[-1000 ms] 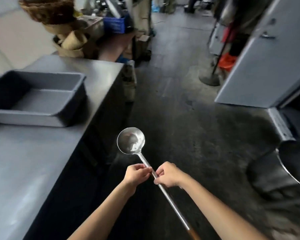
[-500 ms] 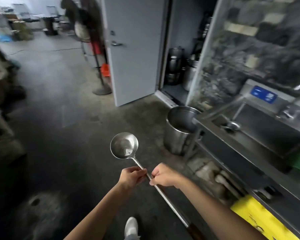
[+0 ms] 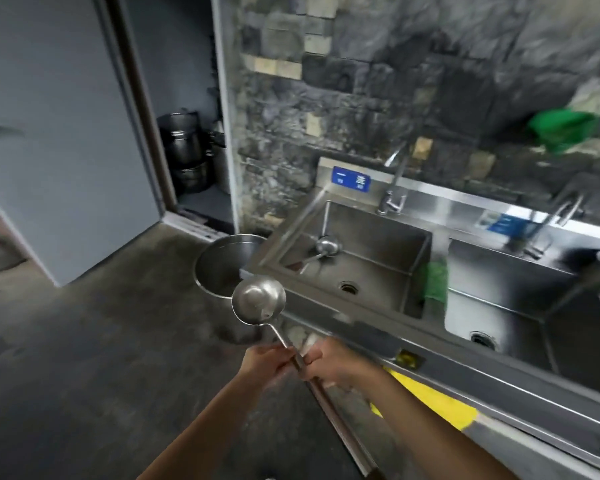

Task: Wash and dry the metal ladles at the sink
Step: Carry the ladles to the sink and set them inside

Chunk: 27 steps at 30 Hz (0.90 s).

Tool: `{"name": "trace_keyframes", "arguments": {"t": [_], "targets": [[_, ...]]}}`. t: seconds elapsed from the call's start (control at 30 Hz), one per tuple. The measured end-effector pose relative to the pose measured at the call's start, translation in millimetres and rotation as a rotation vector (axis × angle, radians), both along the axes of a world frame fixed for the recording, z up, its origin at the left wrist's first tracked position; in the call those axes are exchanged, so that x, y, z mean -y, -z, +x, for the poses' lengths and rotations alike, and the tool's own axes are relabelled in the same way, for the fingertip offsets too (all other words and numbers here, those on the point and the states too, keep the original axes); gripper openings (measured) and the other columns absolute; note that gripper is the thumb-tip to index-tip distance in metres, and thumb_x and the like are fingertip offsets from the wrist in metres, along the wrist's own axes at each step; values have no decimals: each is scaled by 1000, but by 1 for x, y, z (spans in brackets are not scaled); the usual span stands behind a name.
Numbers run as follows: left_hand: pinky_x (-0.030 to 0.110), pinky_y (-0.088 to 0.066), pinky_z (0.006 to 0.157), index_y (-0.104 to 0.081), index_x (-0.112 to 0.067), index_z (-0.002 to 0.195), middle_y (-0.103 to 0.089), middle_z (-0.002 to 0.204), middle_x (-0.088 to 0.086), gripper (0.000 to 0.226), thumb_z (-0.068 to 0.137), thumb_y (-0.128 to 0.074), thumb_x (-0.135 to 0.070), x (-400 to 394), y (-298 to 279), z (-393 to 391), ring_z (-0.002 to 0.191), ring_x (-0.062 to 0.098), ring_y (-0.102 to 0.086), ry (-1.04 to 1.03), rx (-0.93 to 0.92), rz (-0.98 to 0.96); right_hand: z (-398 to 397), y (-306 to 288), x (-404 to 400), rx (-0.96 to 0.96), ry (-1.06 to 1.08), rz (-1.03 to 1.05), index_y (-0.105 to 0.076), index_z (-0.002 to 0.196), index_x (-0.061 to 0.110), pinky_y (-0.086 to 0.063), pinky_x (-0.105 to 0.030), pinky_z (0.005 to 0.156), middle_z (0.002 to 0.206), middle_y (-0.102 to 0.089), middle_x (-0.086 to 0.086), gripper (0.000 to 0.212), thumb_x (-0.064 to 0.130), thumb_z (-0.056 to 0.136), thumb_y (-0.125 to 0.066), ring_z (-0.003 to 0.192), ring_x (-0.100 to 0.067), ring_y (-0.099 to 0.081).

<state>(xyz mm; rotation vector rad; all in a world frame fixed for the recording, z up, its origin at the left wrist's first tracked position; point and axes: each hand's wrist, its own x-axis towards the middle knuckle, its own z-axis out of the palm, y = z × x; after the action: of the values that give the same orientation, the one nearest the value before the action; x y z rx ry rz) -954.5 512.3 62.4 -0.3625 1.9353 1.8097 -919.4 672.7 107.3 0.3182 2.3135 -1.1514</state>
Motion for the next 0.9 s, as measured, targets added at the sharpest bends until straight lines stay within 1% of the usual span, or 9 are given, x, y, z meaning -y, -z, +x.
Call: {"name": "trace_keyframes", "arguments": {"t": [0.07,0.13,0.2,0.27,0.33,0.4,0.57,0.8,0.9], "targets": [[16,-42,44,-69,-1,63,-59,49,7,24,87,-66,5,-31,2,-31,42,8,-51,61,37,33,-20,-4,-27,3,82,-17,-65,77,16,-43,-10,42,58,-54,6,12,16,82,-75,46,2,-52],[26,-52,59,-72,-4,59,-67,64,19,29,87,-67,4,-60,6,-60,57,18,-61,123,87,75,-43,-5,-53,17,158,-35,-63,70,18,-52,-17,56,62,-57,4,18,15,79,-77,57,-6,-58],[25,-55,60,-73,-5,61,-71,64,16,26,86,-69,0,-90,-3,-89,55,15,-64,130,60,63,-69,-1,-79,20,238,-49,-62,64,18,-54,-25,67,63,-59,3,21,14,76,-78,67,-13,-61],[23,-57,60,-73,-11,67,-74,67,7,14,81,-74,-9,-117,-9,-119,56,11,-67,82,6,135,-87,0,-102,19,338,-61,-62,65,17,-50,-22,62,64,-58,1,20,13,76,-79,67,-13,-58],[25,-58,71,-72,-14,80,-74,79,2,4,84,-72,-13,-144,-14,-140,71,13,-70,247,76,215,-100,-1,-124,17,436,-91,-66,73,16,-47,-19,58,65,-58,0,14,11,77,-79,63,-10,-55],[31,-60,73,-72,-9,90,-74,91,12,4,88,-69,-7,-171,-18,-152,81,20,-71,320,140,100,-114,-3,-146,18,531,-111,-70,75,13,-48,-20,57,64,-60,-1,12,6,77,-80,60,-10,-56],[28,-55,68,-71,-11,110,-75,94,6,22,91,-63,-19,-229,-25,-189,84,16,-69,498,227,87,-158,1,-199,5,636,-91,-71,71,6,-47,-32,65,70,-62,-10,11,-2,77,-75,66,-18,-59],[42,-61,83,-65,-16,119,-72,114,7,32,92,-69,-32,-282,-2,-235,100,26,-72,680,221,106,-228,27,-271,2,704,-142,-66,66,8,-44,-16,45,57,-60,-2,22,1,86,-74,45,-5,-55],[45,-60,87,-63,-10,119,-73,111,14,38,87,-75,-26,-305,11,-257,100,31,-73,753,266,113,-267,55,-302,52,752,-177,-65,68,7,-48,-25,58,65,-61,-6,21,3,86,-75,56,-12,-57]]}}
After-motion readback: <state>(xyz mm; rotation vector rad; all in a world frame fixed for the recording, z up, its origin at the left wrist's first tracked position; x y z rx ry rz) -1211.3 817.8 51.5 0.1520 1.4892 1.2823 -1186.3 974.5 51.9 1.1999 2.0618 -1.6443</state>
